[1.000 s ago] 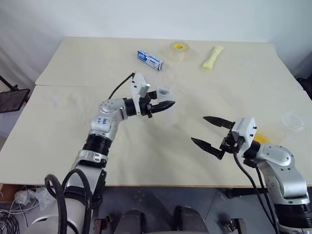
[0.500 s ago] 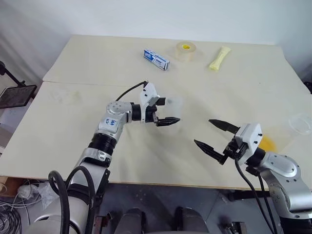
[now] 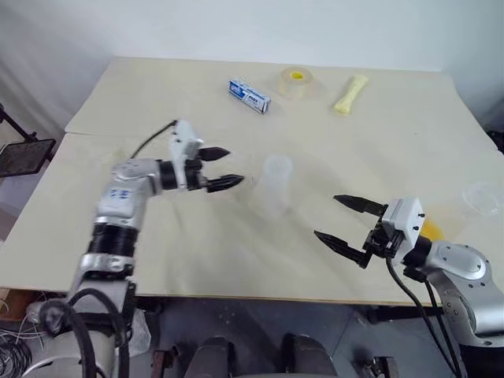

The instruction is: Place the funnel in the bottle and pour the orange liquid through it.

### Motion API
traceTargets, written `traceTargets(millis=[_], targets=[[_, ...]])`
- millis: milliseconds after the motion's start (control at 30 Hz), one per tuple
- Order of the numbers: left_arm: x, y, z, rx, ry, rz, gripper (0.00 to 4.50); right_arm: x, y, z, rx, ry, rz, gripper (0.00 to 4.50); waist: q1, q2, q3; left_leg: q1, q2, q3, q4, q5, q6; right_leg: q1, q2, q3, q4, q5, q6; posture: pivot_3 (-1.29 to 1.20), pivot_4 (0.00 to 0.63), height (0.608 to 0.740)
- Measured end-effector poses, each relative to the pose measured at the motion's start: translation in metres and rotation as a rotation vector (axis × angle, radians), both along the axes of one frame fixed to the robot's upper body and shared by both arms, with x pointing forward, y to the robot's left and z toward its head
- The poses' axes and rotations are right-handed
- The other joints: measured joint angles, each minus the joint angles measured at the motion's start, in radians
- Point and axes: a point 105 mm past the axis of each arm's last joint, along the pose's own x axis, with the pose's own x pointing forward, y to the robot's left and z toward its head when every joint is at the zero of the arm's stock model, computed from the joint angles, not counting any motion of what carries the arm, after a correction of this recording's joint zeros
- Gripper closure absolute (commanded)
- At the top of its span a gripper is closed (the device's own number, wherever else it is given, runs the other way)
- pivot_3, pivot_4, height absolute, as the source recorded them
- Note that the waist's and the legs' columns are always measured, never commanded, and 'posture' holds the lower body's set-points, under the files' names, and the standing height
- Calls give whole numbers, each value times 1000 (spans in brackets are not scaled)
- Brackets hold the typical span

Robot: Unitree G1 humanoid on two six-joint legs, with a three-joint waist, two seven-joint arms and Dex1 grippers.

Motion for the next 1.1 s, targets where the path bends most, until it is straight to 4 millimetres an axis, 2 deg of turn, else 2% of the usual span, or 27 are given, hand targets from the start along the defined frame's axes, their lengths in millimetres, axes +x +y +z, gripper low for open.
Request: traceTargets(millis=[100,200,333,433,567,633,733,833,967,1100], targets=[[-14,45,2,-36,-27,161,28,3,-3,-3,3,25,23,0,-2,0,0,0,3,-2,0,0,0,0,0,1,1,0,0,0,150,740],[-42,87,-17,-54,-17,320,28,5,-7,-7,7,53,41,0,-8,0,0,-1,3,-4,0,0,0,1,-1,2,1,0,0,0,150,740],[-75,121,-31,-84,-35,483,28,8,-9,-8,9,58,61,0,6,0,0,0,2,-5,2,0,0,2,-1,3,0,0,0,0,150,740],[-105,159,-36,-87,-73,678,28,11,-11,-9,10,65,71,0,9,0,0,0,3,-5,2,0,0,3,-1,3,0,0,0,0,150,740],[-133,190,-38,-87,-86,837,28,15,-13,-11,10,69,86,0,8,0,0,0,2,-5,1,0,0,3,-1,3,-1,0,0,0,150,740],[-140,199,-40,-91,-86,884,28,17,-15,-11,11,70,86,0,9,0,0,0,2,-5,1,0,0,3,-1,3,0,0,0,0,150,740],[-143,203,-41,-90,-92,914,28,17,-14,-11,8,62,95,0,9,0,0,0,2,-5,2,0,0,3,-1,4,-1,0,0,0,150,740],[-132,212,-35,-125,-143,970,28,17,-13,-9,9,55,100,0,10,0,0,0,2,-5,2,0,0,3,-1,3,0,0,0,0,150,740],[-96,215,-38,-154,-159,988,28,16,-12,-10,12,59,101,0,12,0,0,0,1,-4,2,0,0,3,-1,2,1,0,0,0,150,740],[-55,202,-43,-157,-158,942,28,12,-10,-8,11,50,95,0,7,0,0,0,-1,-3,1,0,0,2,-1,2,2,0,0,0,150,740]])
